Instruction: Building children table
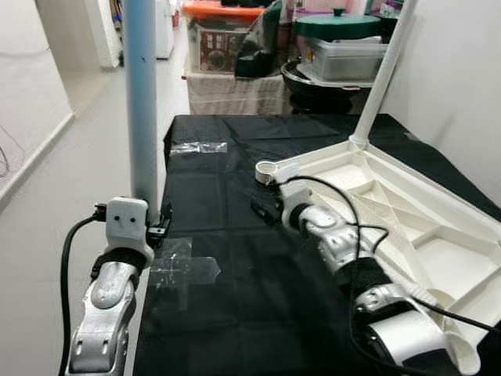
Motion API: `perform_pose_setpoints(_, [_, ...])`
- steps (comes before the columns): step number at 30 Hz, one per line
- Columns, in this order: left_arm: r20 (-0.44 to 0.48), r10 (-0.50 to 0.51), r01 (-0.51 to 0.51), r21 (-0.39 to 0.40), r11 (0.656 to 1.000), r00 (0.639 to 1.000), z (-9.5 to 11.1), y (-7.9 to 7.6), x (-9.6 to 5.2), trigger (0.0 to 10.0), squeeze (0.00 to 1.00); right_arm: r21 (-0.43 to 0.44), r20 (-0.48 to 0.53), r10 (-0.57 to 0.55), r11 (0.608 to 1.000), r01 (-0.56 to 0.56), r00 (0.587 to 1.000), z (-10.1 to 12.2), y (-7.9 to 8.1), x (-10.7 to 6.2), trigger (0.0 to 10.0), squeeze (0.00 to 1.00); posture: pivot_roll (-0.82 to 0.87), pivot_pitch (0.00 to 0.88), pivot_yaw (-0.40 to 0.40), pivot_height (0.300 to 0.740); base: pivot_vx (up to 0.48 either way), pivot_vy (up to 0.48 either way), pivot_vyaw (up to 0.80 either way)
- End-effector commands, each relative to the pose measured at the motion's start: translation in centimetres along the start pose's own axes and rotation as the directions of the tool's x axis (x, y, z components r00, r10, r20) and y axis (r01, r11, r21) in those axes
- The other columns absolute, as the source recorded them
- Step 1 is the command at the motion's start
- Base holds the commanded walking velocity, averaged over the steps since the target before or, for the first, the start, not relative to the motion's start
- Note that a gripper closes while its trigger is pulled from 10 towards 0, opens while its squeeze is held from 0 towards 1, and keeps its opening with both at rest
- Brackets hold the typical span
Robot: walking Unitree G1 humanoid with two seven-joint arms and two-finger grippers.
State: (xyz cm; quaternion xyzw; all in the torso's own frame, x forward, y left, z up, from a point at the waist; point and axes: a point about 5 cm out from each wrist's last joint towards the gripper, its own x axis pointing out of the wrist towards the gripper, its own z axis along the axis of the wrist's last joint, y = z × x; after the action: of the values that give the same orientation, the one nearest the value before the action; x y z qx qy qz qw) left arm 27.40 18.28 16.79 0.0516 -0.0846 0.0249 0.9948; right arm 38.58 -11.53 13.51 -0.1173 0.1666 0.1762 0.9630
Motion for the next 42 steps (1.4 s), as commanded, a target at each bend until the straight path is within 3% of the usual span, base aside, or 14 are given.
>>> perform_pose_setpoints(1, [0.001, 0.007, -0.007, 0.015, 1.000, 1.000, 0.1, 0.2, -0.2, 10.0, 0.00, 0.009, -0.017, -0.038, 0.999, 0.038, 0.999, -0.2, -0.9, 0.0, 10.0, 0.00, 0.11, 0.000, -0.099, 0.740, 0.000, 0.000, 0.00])
perform_pose_setpoints(11, [-0.007, 0.002, -0.002, 0.028, 1.000, 1.000, -0.1, 0.2, -0.2, 10.0, 0.00, 0.078, -0.050, -0.167, 0.982, 0.171, 0.985, -0.7, -4.5, -0.7, 10.0, 0.00, 0.11, 0.000, -0.091, 0.740, 0.000, 0.000, 0.00])
perform_pose_setpoints(16, [-0.009, -0.010, 0.010, 0.030, 0.999, 1.000, -0.1, 0.0, -0.1, 10.0, 0.00, 0.099, -0.086, -0.127, 0.986, 0.135, 0.988, -1.5, -4.2, -0.6, 10.0, 0.00, 0.11, 0.000, -0.089, 0.740, 0.000, 0.000, 0.00])
perform_pose_setpoints(19, [-0.008, -0.016, 0.016, 0.031, 0.999, 1.000, -0.1, -0.1, -0.1, 10.0, 0.00, 0.113, -0.149, -0.024, 0.993, 0.041, 0.989, -3.4, -2.7, -0.4, 10.0, 0.00, 0.11, 0.000, -0.089, 0.740, 0.000, 0.000, 0.00])
perform_pose_setpoints(24, [-0.013, -0.020, 0.020, 0.035, 0.999, 1.000, -0.1, -0.1, -0.1, 10.0, 0.00, 0.126, -0.185, 0.007, 0.992, 0.017, 0.983, -4.5, -2.2, -0.4, 10.0, 0.00, 0.11, 0.000, -0.088, 0.740, 0.000, 0.000, 0.00])
perform_pose_setpoints(25, [-0.015, -0.021, 0.022, 0.037, 0.999, 1.000, -0.2, -0.1, -0.1, 10.0, 0.00, 0.135, -0.205, 0.008, 0.991, 0.020, 0.979, -5.0, -2.2, -0.6, 9.4, 0.00, 0.11, 0.000, -0.090, 0.740, 0.000, 0.000, 0.00])
perform_pose_setpoints(28, [-0.017, -0.022, 0.023, 0.038, 0.999, 1.000, -0.2, -0.1, -0.2, 10.0, 0.00, 0.142, -0.218, 0.007, 0.990, 0.024, 0.976, -5.3, -2.3, -0.6, 9.4, 0.00, 0.12, 0.000, -0.093, 0.740, 0.000, 0.000, 0.00])
perform_pose_setpoints(29, [-0.019, -0.023, 0.023, 0.040, 0.999, 1.000, -0.3, -0.1, -0.2, 10.0, 0.00, 0.139, -0.229, -0.001, 0.990, 0.034, 0.973, -5.6, -2.5, -0.8, 5.3, 0.00, 0.12, 0.000, -0.093, 0.740, 0.000, 0.000, 0.00])
perform_pose_setpoints(31, [-0.019, -0.023, 0.023, 0.040, 0.999, 1.000, -0.3, -0.1, -0.2, 10.0, 0.00, 0.139, -0.229, -0.001, 0.990, 0.034, 0.973, -5.6, -2.5, -0.8, 5.3, 0.00, 0.12, 0.000, -0.093, 0.740, 0.000, 0.000, 0.00])
perform_pose_setpoints(32, [-0.020, -0.022, 0.023, 0.041, 0.999, 1.000, -0.3, -0.1, -0.2, 10.0, 0.00, 0.137, -0.227, -0.006, 0.990, 0.038, 0.974, -5.7, -2.8, -0.9, 0.7, 0.00, 0.12, 0.000, -0.095, 0.740, 0.000, 0.000, 0.00])
perform_pose_setpoints(33, [-0.024, -0.021, 0.022, 0.042, 0.999, 0.999, -0.4, 0.0, -0.2, 10.0, 0.00, 0.128, -0.204, 0.020, 0.992, 0.007, 0.979, -5.5, -3.1, -1.0, 0.0, 0.00, 0.11, 0.000, -0.093, 0.740, 0.000, 0.000, 0.00])
perform_pose_setpoints(39, [-0.029, -0.027, 0.028, 0.042, 0.999, 0.999, -0.5, -0.1, -0.2, 10.0, 0.00, 0.102, -0.191, 0.067, 0.994, -0.048, 0.979, -5.3, -3.0, -1.0, 0.0, 0.00, 0.11, 0.000, -0.093, 0.740, 0.000, 0.000, 0.00])
perform_pose_setpoints(42, [-0.032, -0.036, 0.038, 0.049, 0.998, 0.999, -0.6, -0.2, 0.0, 10.0, 0.00, -0.055, -0.227, 0.243, 0.964, -0.262, 0.943, -5.9, -2.4, -1.4, 0.0, 0.00, 0.10, 0.000, -0.092, 0.740, 0.000, 0.000, 0.00])
